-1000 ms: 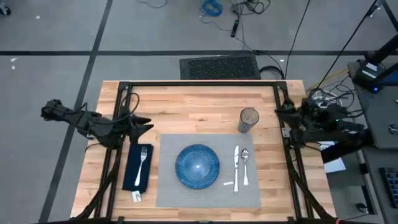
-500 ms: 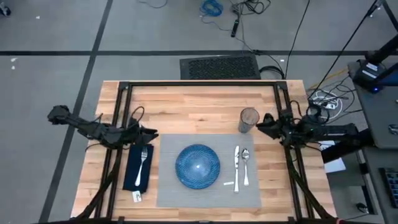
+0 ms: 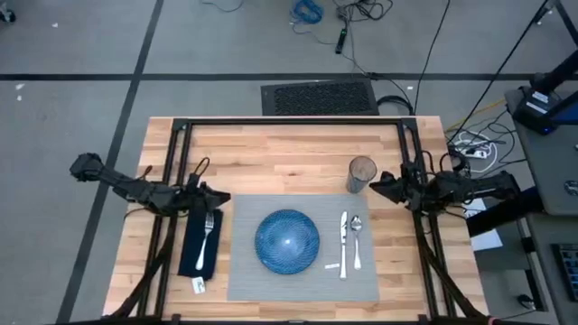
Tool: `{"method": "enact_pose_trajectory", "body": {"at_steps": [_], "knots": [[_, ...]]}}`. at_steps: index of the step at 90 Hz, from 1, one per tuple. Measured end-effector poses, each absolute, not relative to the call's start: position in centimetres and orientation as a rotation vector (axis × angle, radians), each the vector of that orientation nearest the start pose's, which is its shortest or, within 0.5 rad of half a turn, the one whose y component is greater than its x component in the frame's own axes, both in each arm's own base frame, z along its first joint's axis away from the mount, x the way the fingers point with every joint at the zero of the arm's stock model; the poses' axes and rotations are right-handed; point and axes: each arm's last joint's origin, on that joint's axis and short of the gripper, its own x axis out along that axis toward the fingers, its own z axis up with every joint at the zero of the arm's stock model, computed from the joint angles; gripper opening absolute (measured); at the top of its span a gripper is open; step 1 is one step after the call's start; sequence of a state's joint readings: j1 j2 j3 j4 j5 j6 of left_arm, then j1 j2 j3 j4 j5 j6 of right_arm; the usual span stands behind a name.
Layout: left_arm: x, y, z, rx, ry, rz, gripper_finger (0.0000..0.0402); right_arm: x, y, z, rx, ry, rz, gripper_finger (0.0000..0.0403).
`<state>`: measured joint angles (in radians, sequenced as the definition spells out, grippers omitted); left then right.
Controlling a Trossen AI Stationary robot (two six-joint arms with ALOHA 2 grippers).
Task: Set table place
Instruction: Return to Home Position
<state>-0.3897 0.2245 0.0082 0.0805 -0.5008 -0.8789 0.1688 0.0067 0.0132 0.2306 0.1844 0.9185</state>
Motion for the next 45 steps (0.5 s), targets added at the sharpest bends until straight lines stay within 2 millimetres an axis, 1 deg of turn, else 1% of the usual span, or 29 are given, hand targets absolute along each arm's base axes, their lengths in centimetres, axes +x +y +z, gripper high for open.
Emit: {"method": "enact_pose_trajectory", "body": {"at_steps": [8, 16, 22, 27, 32, 38, 45], "knots": [[10.4, -2.8, 15.5, -0.752, 0.082, 0.155, 0.0082, 9.5, 1.1, 18.3, 1.039, -0.158, 0.075, 0.0091], [10.4, -2.9, 15.5, -0.669, 0.100, 0.123, 0.0082, 9.6, 1.2, 17.1, 1.021, -0.030, 0.032, 0.0091], [10.5, -3.0, 15.4, -0.632, 0.119, 0.100, 0.0082, 9.7, 1.4, 16.9, 0.998, 0.027, 0.074, 0.0091], [10.5, -3.0, 15.3, -0.595, 0.131, 0.087, 0.0082, 9.8, 1.6, 16.7, 0.920, 0.074, 0.121, 0.0091], [10.5, -3.0, 15.3, -0.527, 0.137, 0.073, 0.0082, 9.9, 1.7, 16.5, 0.782, 0.099, 0.149, 0.0091], [10.5, -3.0, 15.3, -0.387, 0.140, 0.063, 0.0082, 9.9, 1.7, 16.4, 0.606, 0.099, 0.158, 0.0091], [10.5, -3.0, 15.2, -0.221, 0.151, 0.052, 0.0082, 10.0, 1.8, 16.3, 0.488, 0.099, 0.160, 0.0091]]}}
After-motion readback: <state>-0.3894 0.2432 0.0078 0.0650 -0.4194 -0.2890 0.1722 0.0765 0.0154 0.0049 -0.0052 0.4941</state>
